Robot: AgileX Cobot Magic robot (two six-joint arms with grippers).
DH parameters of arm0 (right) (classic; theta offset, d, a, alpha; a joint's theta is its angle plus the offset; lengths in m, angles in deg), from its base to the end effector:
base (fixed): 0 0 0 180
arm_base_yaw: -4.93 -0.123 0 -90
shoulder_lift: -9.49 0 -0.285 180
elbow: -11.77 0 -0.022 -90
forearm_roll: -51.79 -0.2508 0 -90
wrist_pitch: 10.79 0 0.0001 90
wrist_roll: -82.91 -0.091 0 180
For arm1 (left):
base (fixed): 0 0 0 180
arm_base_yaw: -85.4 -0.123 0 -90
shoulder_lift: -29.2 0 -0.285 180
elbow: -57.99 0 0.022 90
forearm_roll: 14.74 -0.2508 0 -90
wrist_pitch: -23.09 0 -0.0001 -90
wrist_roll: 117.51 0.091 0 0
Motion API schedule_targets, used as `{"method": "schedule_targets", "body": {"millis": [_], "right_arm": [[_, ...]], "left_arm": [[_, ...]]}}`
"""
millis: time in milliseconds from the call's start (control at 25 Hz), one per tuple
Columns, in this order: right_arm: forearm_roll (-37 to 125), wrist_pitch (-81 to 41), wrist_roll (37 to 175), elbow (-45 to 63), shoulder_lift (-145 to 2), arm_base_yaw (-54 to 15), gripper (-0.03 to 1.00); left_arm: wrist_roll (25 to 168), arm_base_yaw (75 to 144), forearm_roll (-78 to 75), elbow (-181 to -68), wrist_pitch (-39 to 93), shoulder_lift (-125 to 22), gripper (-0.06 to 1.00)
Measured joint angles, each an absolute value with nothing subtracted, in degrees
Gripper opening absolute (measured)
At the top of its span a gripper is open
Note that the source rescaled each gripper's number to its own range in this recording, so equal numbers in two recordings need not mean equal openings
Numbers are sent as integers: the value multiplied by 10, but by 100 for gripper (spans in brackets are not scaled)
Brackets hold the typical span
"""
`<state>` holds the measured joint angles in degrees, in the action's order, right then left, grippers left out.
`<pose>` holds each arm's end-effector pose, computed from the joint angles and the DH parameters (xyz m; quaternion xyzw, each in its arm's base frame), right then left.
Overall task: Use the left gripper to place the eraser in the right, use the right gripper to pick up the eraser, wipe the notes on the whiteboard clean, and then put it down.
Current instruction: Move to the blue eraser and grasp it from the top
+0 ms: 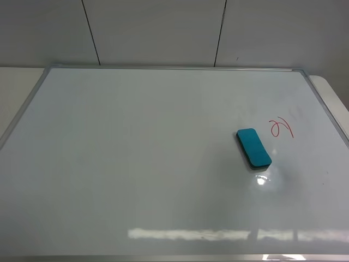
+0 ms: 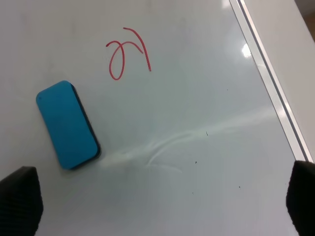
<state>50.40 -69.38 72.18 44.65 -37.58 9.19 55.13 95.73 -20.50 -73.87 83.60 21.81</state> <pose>0.1090 -0.0062 0.3289 0.1242 0.9269 0.0319 0.3527 -0.0053 0.0090 0.2800 0.0198 0.8469 -0.0317 0.5304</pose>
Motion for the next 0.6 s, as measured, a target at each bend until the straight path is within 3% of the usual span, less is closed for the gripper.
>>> {"method": "schedule_targets", "body": {"millis": [280,600], "right_arm": [[508,-699,721,347,-611,80,98],[553,-708,697,258,-826,-43,98]], "left_arm": [[551,957,-205,-739,836,218,100],[551,957,-205,-739,836,218,100]]}}
